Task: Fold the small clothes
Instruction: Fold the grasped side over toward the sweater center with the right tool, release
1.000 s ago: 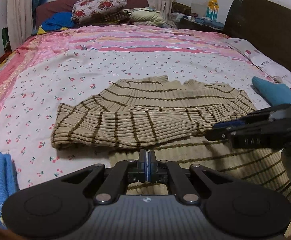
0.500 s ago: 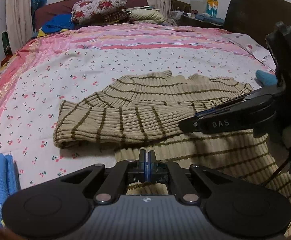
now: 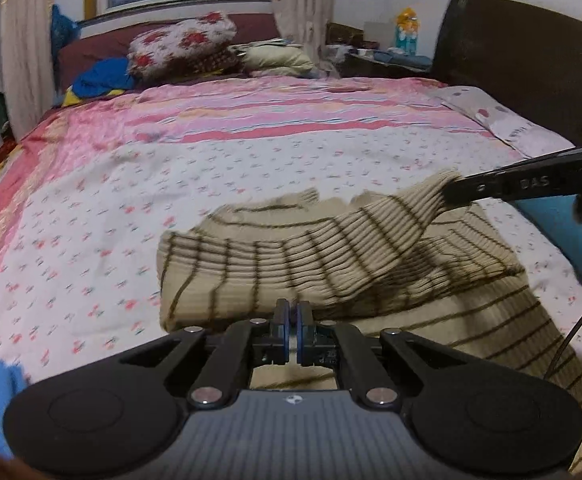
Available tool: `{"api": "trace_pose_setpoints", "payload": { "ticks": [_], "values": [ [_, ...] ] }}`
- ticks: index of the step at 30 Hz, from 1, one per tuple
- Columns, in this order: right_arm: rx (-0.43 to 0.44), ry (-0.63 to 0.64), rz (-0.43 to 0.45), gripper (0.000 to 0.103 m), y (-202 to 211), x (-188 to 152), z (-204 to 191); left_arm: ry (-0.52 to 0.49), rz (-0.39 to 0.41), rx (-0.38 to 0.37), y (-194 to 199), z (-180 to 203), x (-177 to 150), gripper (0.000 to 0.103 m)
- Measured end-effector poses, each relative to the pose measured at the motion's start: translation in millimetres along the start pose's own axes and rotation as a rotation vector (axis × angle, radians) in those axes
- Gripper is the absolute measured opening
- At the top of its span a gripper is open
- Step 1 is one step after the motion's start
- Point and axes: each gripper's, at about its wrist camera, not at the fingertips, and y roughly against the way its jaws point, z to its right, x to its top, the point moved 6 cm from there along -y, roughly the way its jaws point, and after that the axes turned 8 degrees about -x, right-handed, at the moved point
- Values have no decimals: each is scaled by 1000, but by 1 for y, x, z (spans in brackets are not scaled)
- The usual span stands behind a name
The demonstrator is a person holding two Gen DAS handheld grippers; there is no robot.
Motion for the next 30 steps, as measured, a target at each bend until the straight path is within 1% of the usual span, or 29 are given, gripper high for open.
{"api": "trace_pose_setpoints", "payload": {
  "ticks": [4, 7, 10, 13, 14, 16, 19, 21, 25, 27, 30],
  "values": [
    [-89, -24, -4, 3, 13, -17, 43, -23, -19, -23, -25, 17, 3, 10],
    [-131, -47, -58, 3, 10, -43, 68, -37, -44, -17, -44, 24, 1, 10],
    [-150, -61, -114, 3, -1, -67, 79, -49, -74, 4, -56, 26, -4, 10],
    [-162, -79, -139, 4, -11, -79, 84, -83, -101, 39, -61, 24, -6, 10],
    [-169, -76, -143, 4, -14, -79, 85, -91, -110, 48, -60, 22, -7, 10],
    [-182, -80, -143, 9, -16, -77, 86, -99, -132, 62, -59, 18, -8, 10],
    [-215, -68, -115, 10, -13, -71, 90, -115, -139, 74, -55, 13, -8, 10],
    [-228, -67, -93, 10, -8, -67, 93, -117, -120, 76, -48, 12, -4, 10],
    [-259, -33, -29, 11, 7, -60, 89, -85, -66, 72, -39, 8, 7, 10],
    [-253, -17, -3, 11, 11, -56, 81, -75, -56, 77, -44, 7, 10, 10],
    [-208, 24, -8, 11, 4, -55, 62, -63, -63, 72, -59, 10, 10, 11]
  ]
}}
